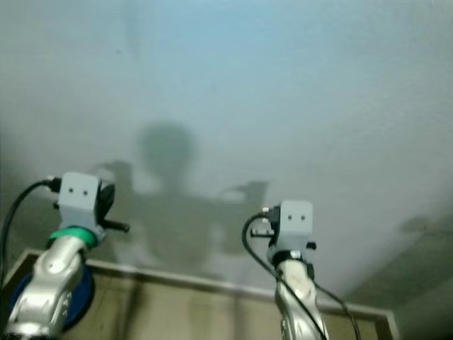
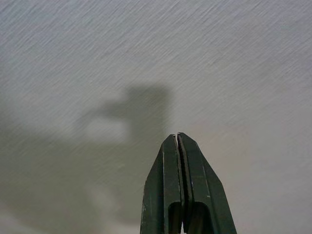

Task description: Clothes washing

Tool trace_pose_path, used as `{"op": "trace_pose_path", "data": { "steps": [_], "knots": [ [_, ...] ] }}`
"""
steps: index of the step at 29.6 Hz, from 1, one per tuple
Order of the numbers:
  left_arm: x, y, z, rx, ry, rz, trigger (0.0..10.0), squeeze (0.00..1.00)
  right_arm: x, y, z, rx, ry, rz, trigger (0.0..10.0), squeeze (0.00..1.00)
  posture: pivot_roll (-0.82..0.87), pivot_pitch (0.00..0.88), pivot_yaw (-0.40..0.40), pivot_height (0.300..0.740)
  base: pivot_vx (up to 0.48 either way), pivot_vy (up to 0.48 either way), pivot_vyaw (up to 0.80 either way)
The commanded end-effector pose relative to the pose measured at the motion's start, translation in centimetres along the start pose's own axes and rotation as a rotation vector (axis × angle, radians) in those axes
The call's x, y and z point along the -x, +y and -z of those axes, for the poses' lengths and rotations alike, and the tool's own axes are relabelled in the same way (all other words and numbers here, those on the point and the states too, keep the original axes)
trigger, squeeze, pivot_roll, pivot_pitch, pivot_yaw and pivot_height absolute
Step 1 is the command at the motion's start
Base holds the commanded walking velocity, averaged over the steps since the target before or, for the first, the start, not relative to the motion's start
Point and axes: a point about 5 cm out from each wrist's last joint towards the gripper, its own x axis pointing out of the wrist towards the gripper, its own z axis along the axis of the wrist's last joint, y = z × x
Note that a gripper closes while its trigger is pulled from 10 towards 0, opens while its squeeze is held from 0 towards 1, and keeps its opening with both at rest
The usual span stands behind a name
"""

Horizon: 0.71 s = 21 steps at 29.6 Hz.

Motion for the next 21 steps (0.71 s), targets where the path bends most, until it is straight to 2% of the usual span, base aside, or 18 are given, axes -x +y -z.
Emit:
{"op": "trace_pose_path", "data": {
  "steps": [1,5,21],
  "knots": [
    [0.12,0.14,0.53,-0.003,0.022,-0.006,10.0,0.00,0.06,-0.20,0.15,0.002,0.005,0.004,10.0,0.00,0.02,0.000,-0.015,0.740,0.000,-0.281,0.00],
    [0.09,0.11,0.52,-0.002,0.021,-0.007,10.0,0.00,0.01,-0.24,0.13,0.004,0.004,0.003,10.0,0.00,0.02,0.000,-0.017,0.740,0.000,-0.263,0.00],
    [0.31,0.31,0.76,0.016,0.034,-0.025,10.0,0.00,0.15,-0.04,0.36,0.001,0.012,-0.002,10.0,0.00,0.03,0.000,-0.016,0.740,0.000,0.000,0.00]
  ]
}}
